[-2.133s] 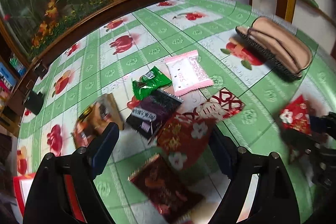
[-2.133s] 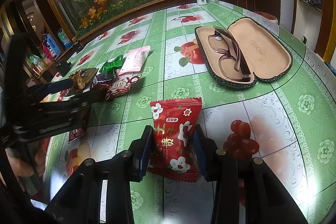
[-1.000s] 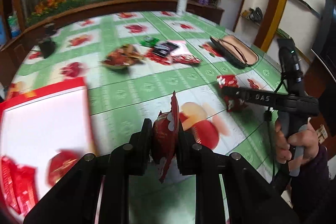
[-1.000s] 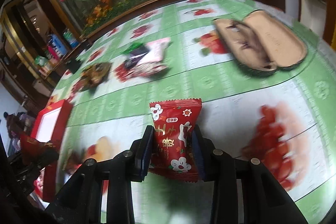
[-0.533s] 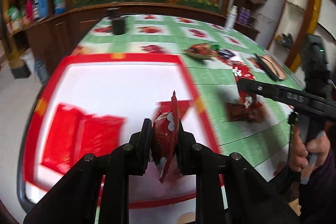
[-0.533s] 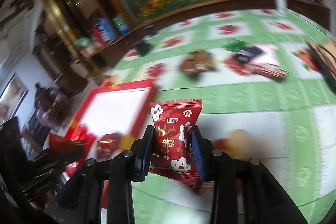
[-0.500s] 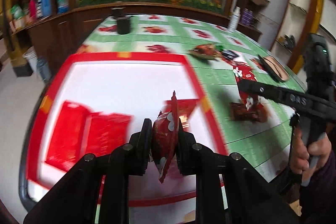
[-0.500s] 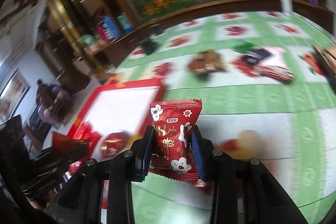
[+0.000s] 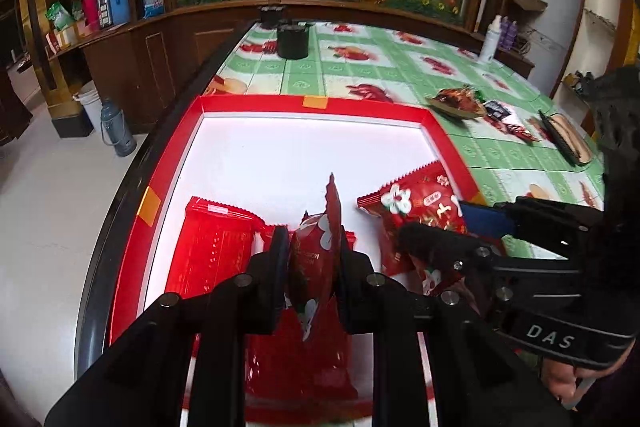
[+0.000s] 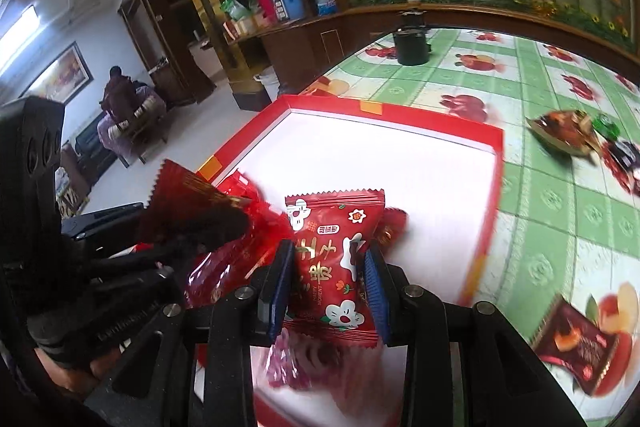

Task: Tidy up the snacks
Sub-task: 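Lower both packets into the tray and open both tools, then grasp the brown Manly chocolate packet with the left tool while the right tool grasps a white-red packet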

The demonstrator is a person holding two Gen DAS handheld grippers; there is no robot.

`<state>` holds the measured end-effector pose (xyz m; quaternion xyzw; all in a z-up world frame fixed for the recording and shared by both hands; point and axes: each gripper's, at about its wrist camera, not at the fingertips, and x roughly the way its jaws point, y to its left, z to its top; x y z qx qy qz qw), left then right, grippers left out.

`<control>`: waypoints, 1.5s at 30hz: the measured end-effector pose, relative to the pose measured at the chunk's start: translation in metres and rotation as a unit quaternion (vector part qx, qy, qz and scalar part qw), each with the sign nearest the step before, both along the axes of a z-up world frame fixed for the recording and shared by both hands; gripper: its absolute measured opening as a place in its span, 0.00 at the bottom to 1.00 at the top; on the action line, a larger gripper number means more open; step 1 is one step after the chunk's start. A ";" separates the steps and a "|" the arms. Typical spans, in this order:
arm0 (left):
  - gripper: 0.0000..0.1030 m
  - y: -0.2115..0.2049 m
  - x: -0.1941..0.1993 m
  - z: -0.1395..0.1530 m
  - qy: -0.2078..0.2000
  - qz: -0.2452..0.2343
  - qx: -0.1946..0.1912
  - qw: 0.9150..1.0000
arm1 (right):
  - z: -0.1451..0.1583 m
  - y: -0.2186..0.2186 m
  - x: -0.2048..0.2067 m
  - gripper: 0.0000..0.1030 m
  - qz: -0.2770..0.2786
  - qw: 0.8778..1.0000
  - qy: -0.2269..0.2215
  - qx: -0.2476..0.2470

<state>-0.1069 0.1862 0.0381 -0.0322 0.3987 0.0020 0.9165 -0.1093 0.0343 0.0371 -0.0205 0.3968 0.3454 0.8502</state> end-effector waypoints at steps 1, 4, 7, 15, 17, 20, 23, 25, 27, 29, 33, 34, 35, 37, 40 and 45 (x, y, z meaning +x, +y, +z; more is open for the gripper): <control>0.18 0.001 0.002 0.000 0.003 0.006 -0.001 1.000 | 0.001 0.001 0.004 0.37 -0.003 1.000 0.004 0.002; 0.49 0.006 0.002 -0.001 0.009 0.024 -0.006 1.000 | 0.006 -0.004 0.008 0.38 -0.012 1.000 0.001 0.006; 0.73 0.009 -0.005 0.002 -0.003 0.033 -0.006 0.999 | 0.014 -0.022 0.013 0.49 -0.026 0.999 -0.017 0.016; 0.72 -0.001 -0.016 0.007 -0.006 0.027 -0.005 1.000 | 0.019 -0.112 0.024 0.55 -0.103 0.993 -0.050 0.029; 0.72 -0.007 -0.019 0.012 -0.013 0.022 -0.006 1.000 | 0.017 -0.136 0.027 0.55 -0.123 0.991 -0.052 0.026; 0.72 -0.019 -0.020 0.023 -0.028 0.005 -0.008 1.000 | 0.014 -0.179 0.032 0.55 -0.160 0.985 -0.047 0.034; 0.72 -0.037 -0.021 0.033 -0.039 -0.019 -0.003 0.999 | 0.012 -0.218 0.036 0.57 -0.191 0.980 -0.041 0.048; 0.73 -0.052 -0.019 0.035 -0.039 -0.042 -0.003 0.998 | 0.011 -0.242 0.038 0.58 -0.216 0.974 -0.043 0.052; 0.73 -0.069 -0.016 0.033 -0.032 -0.066 -0.003 0.997 | 0.010 -0.260 0.040 0.60 -0.236 0.969 -0.040 0.061; 0.73 -0.089 -0.013 0.028 -0.020 -0.093 0.001 0.995 | 0.009 -0.280 0.044 0.60 -0.256 0.963 -0.032 0.078; 0.73 -0.127 -0.009 0.017 0.004 -0.147 0.007 0.989 | 0.007 -0.309 0.049 0.61 -0.288 0.952 -0.023 0.101; 0.73 -0.137 -0.008 0.014 0.009 -0.161 0.011 0.987 | 0.007 -0.314 0.051 0.62 -0.294 0.950 -0.020 0.102; 0.73 -0.143 -0.009 0.014 0.011 -0.168 0.014 0.986 | 0.006 -0.317 0.053 0.63 -0.297 0.949 -0.018 0.102; 0.73 -0.158 -0.007 0.012 0.016 -0.187 0.022 0.982 | 0.006 -0.322 0.057 0.64 -0.303 0.947 -0.013 0.103; 0.73 -0.170 -0.006 0.010 0.020 -0.203 0.026 0.979 | 0.006 -0.325 0.069 0.64 -0.302 0.948 -0.008 0.097; 0.73 -0.181 -0.006 0.004 0.032 -0.217 0.039 0.975 | 0.005 -0.321 0.097 0.65 -0.279 0.958 0.000 0.070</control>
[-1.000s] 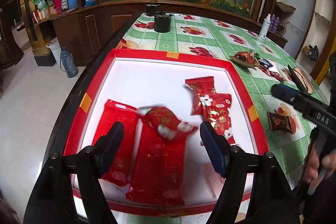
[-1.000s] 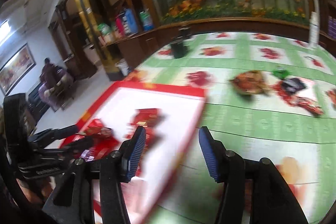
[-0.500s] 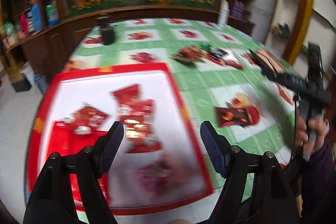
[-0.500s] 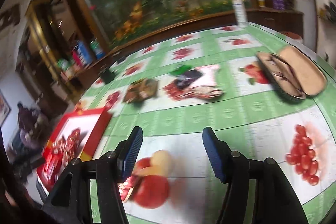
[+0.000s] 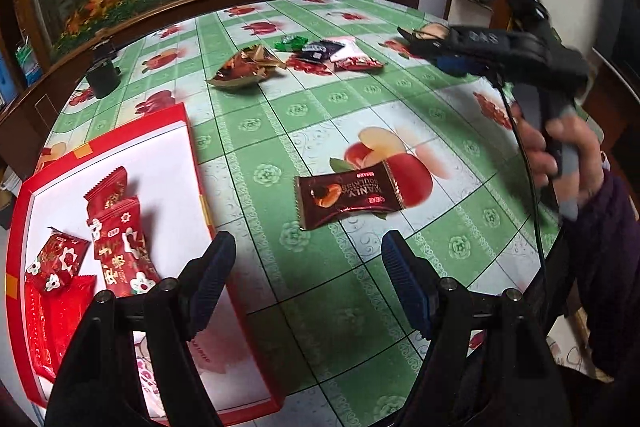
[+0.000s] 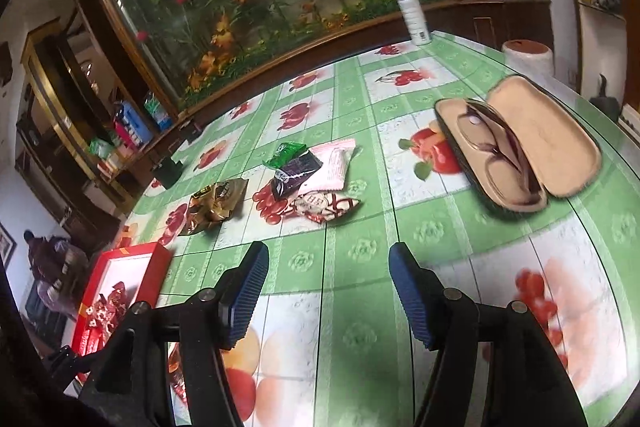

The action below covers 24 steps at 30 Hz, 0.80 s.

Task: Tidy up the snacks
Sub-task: 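Grasp the brown Manly chocolate packet with the left tool while the right tool grasps a white-red packet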

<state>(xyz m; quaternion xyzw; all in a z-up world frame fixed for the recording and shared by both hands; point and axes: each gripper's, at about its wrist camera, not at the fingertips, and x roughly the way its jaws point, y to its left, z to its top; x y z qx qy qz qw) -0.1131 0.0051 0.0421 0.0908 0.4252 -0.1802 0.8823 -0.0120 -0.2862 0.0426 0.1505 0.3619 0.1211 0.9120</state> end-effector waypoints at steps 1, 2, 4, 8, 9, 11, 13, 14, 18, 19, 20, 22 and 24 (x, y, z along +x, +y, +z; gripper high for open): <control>0.73 -0.001 0.000 -0.001 0.003 -0.001 0.002 1.000 | -0.001 0.002 0.005 0.66 0.003 1.000 0.005 -0.004; 0.73 -0.002 0.001 -0.003 0.006 -0.001 0.002 1.000 | -0.003 0.005 0.011 0.66 0.006 1.000 0.013 -0.011; 0.73 -0.004 0.001 -0.005 0.009 -0.002 0.001 1.000 | -0.005 0.011 0.019 0.66 0.014 0.999 0.019 -0.024; 0.73 -0.008 -0.001 -0.010 0.019 -0.004 -0.002 1.000 | 0.001 0.026 0.032 0.67 0.029 0.998 0.007 -0.050; 0.73 -0.009 -0.001 -0.010 0.021 -0.005 -0.005 1.000 | 0.001 0.029 0.036 0.67 0.032 0.998 0.007 -0.053; 0.73 -0.011 -0.001 -0.010 0.026 -0.007 -0.012 1.000 | 0.000 0.037 0.048 0.67 0.036 0.997 0.010 -0.064; 0.73 -0.012 0.000 -0.010 0.030 -0.008 -0.019 0.999 | 0.000 0.042 0.058 0.67 0.034 0.997 0.009 -0.068; 0.73 -0.012 0.000 -0.009 0.033 -0.007 -0.022 0.999 | 0.001 0.044 0.065 0.67 0.034 0.997 0.007 -0.068; 0.73 -0.013 -0.001 -0.008 0.046 0.000 -0.037 0.998 | -0.008 0.052 0.091 0.66 0.044 0.996 0.027 -0.066; 0.73 -0.013 0.000 -0.008 0.049 0.002 -0.041 0.998 | -0.012 0.055 0.095 0.66 0.050 0.996 0.036 -0.068; 0.73 -0.013 0.000 -0.007 0.052 0.004 -0.044 0.998 | -0.017 0.057 0.098 0.63 0.058 0.995 0.043 -0.071; 0.73 -0.014 0.002 -0.007 0.058 0.011 -0.050 0.997 | -0.023 0.061 0.101 0.56 0.067 0.993 0.055 -0.084; 0.73 -0.015 0.003 -0.007 0.064 0.022 -0.057 0.996 | -0.030 0.063 0.100 0.52 0.077 0.989 0.072 -0.099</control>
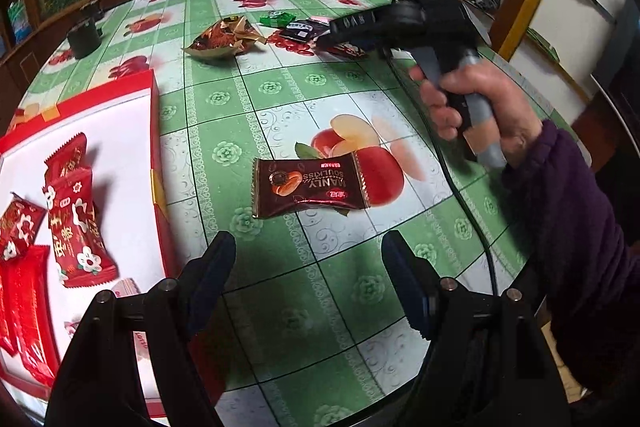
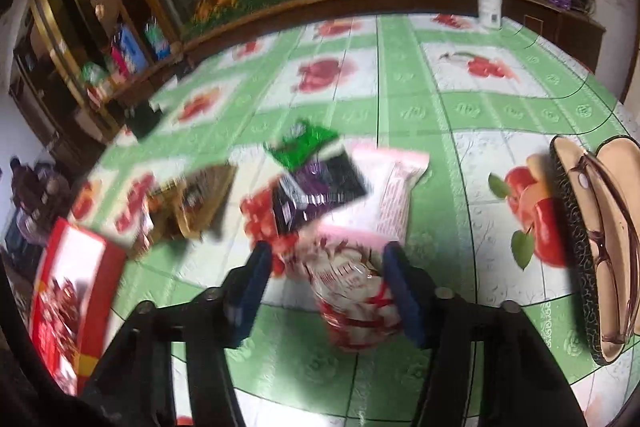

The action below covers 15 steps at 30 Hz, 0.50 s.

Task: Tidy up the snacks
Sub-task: 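Grasp the brown Manly chocolate packet with the left tool while the right tool grasps a white-red packet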

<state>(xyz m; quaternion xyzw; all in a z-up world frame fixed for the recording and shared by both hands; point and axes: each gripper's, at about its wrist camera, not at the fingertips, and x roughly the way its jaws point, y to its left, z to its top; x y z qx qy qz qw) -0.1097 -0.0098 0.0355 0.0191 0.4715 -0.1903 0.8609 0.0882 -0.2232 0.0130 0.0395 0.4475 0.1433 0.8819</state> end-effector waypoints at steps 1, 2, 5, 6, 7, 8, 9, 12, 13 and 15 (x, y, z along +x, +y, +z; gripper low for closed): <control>0.73 -0.001 0.001 0.000 0.004 0.004 -0.003 1.000 | 0.001 0.000 -0.002 0.51 0.005 1.000 -0.003 -0.006; 0.73 -0.001 0.002 0.000 0.010 0.010 -0.007 1.000 | 0.001 0.001 -0.005 0.51 0.016 1.000 0.001 -0.012; 0.73 -0.003 0.006 0.002 0.027 0.034 -0.018 0.999 | 0.000 0.003 -0.014 0.51 0.053 0.998 0.008 -0.033; 0.73 -0.003 0.008 0.002 0.032 0.040 -0.021 0.998 | -0.001 0.005 -0.018 0.51 0.063 0.997 0.007 -0.046; 0.73 -0.004 0.009 0.003 0.036 0.044 -0.025 0.998 | -0.001 0.006 -0.019 0.51 0.065 0.997 0.007 -0.051; 0.73 -0.005 0.012 0.003 0.042 0.054 -0.028 0.997 | 0.000 0.006 -0.019 0.51 0.064 0.997 0.009 -0.048; 0.73 -0.006 0.014 0.003 0.047 0.064 -0.030 0.996 | 0.000 0.004 -0.018 0.51 0.061 0.997 0.010 -0.042; 0.73 -0.007 0.025 0.002 0.073 0.094 -0.055 0.991 | 0.000 -0.003 -0.011 0.51 0.042 0.999 0.012 -0.017; 0.73 -0.006 0.029 0.001 0.083 0.107 -0.069 0.988 | 0.000 -0.006 -0.009 0.51 0.035 0.999 0.010 -0.012; 0.73 -0.004 0.037 -0.002 0.109 0.140 -0.097 0.979 | 0.000 -0.008 -0.006 0.47 0.022 1.000 0.003 -0.013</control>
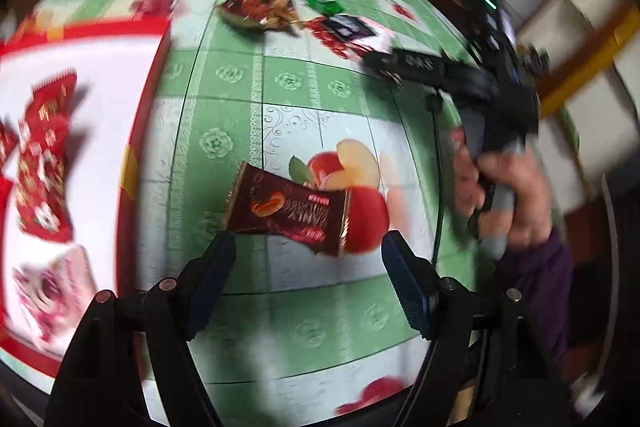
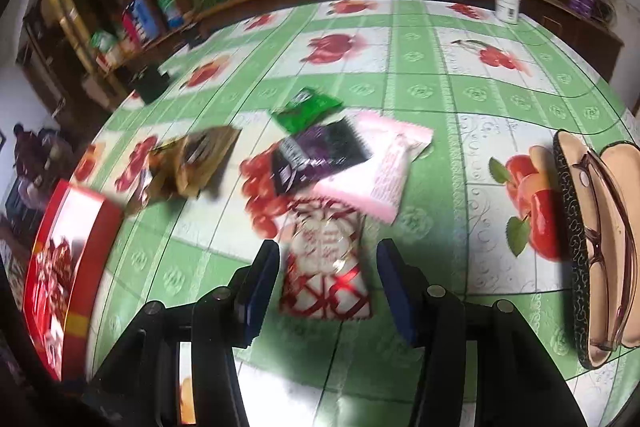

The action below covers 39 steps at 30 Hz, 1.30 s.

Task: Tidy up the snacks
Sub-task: 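Grasp the brown Manly chocolate packet with the left tool while the right tool grasps a white-red packet, then lift and carry both held packets over the tray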

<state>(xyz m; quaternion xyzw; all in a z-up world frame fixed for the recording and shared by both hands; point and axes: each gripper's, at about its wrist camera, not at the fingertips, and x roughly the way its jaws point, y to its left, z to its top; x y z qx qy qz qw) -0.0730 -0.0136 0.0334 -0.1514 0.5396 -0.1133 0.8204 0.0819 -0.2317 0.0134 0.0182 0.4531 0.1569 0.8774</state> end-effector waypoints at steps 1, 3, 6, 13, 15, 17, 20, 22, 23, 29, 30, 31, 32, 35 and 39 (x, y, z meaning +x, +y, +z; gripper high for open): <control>0.73 0.001 0.003 -0.002 0.011 0.014 -0.009 1.000 | 0.000 -0.001 0.000 0.37 -0.007 1.000 -0.003 -0.001; 0.73 0.003 0.009 -0.010 0.039 0.051 -0.022 0.998 | -0.001 -0.001 0.001 0.35 -0.012 1.000 -0.007 -0.005; 0.74 0.005 0.013 -0.014 0.051 0.083 -0.042 0.994 | 0.000 -0.002 0.001 0.33 -0.017 1.000 -0.006 -0.004; 0.76 -0.008 0.035 -0.016 0.037 0.094 -0.012 0.995 | 0.000 -0.004 0.002 0.34 -0.024 1.000 0.001 0.007; 0.76 -0.019 0.048 -0.016 0.030 0.065 0.011 0.997 | 0.000 -0.006 0.002 0.34 -0.025 1.000 0.004 0.014; 0.76 -0.027 0.055 -0.014 0.029 0.030 0.042 0.998 | 0.000 -0.008 0.003 0.34 -0.026 0.999 0.007 0.020; 0.76 -0.031 0.050 -0.015 0.029 0.007 0.062 0.998 | 0.000 -0.008 0.003 0.34 -0.026 0.999 0.007 0.021; 0.76 -0.032 0.041 -0.015 0.026 -0.005 0.084 0.996 | 0.000 -0.007 0.002 0.34 -0.025 1.000 0.006 0.016; 0.76 -0.034 0.038 -0.015 0.024 -0.013 0.097 0.995 | 0.000 -0.006 0.002 0.35 -0.025 1.000 0.005 0.015; 0.76 -0.059 0.023 -0.022 -0.020 -0.100 0.189 0.977 | 0.000 -0.004 0.001 0.35 -0.026 1.000 0.000 0.011; 0.76 -0.060 0.022 -0.022 -0.029 -0.113 0.187 0.975 | 0.000 -0.004 0.001 0.35 -0.026 1.000 -0.001 0.010; 0.76 -0.059 0.020 -0.022 -0.035 -0.122 0.186 0.974 | 0.000 -0.003 0.001 0.35 -0.026 1.000 -0.001 0.009; 0.76 -0.058 0.019 -0.021 -0.042 -0.128 0.185 0.974 | 0.000 -0.003 0.001 0.35 -0.025 1.000 -0.003 0.008; 0.74 -0.053 0.021 -0.022 -0.058 -0.137 0.182 0.972 | 0.000 -0.002 0.001 0.35 -0.025 1.000 -0.007 0.004; 0.53 -0.051 0.025 -0.021 -0.077 -0.137 0.180 0.971 | -0.001 0.003 -0.001 0.34 -0.021 1.000 -0.017 -0.015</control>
